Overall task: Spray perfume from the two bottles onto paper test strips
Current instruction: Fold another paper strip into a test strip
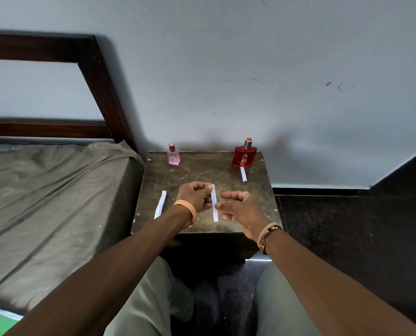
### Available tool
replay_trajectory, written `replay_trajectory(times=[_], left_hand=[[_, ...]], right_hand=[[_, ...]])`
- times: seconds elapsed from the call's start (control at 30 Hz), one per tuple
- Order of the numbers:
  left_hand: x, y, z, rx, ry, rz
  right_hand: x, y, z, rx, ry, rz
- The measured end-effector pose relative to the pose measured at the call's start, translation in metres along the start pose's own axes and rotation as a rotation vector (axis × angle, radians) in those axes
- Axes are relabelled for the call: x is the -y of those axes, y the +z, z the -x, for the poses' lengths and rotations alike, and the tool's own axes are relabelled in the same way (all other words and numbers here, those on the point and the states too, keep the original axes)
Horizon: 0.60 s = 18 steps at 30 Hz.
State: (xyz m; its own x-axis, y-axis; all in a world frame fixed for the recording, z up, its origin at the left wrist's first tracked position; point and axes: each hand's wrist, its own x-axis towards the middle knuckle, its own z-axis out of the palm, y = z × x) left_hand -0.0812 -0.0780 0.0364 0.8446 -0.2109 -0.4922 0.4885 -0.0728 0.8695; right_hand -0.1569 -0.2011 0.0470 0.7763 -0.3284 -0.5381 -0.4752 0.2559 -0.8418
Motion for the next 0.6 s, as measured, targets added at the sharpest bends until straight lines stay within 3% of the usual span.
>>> replay_trajectory(times=[0.33,0.47,0.6], left_hand=[[0.031,0.004,-0.037,-0.054,-0.041,-0.047],[0.056,-0.005,-0.047,-0.080,0.027,-0.284],[0.077,-0.013,-0.051,-0.002,0.095,-0.468]], right_hand=[[-0.018,0.004,-0.041,-0.056,0.081,0.037],[-0.027,0.008,-0.064,-0.066,0.146,0.095],[-0.037,0.015,-0.081,-0.080,0.178,0.162]])
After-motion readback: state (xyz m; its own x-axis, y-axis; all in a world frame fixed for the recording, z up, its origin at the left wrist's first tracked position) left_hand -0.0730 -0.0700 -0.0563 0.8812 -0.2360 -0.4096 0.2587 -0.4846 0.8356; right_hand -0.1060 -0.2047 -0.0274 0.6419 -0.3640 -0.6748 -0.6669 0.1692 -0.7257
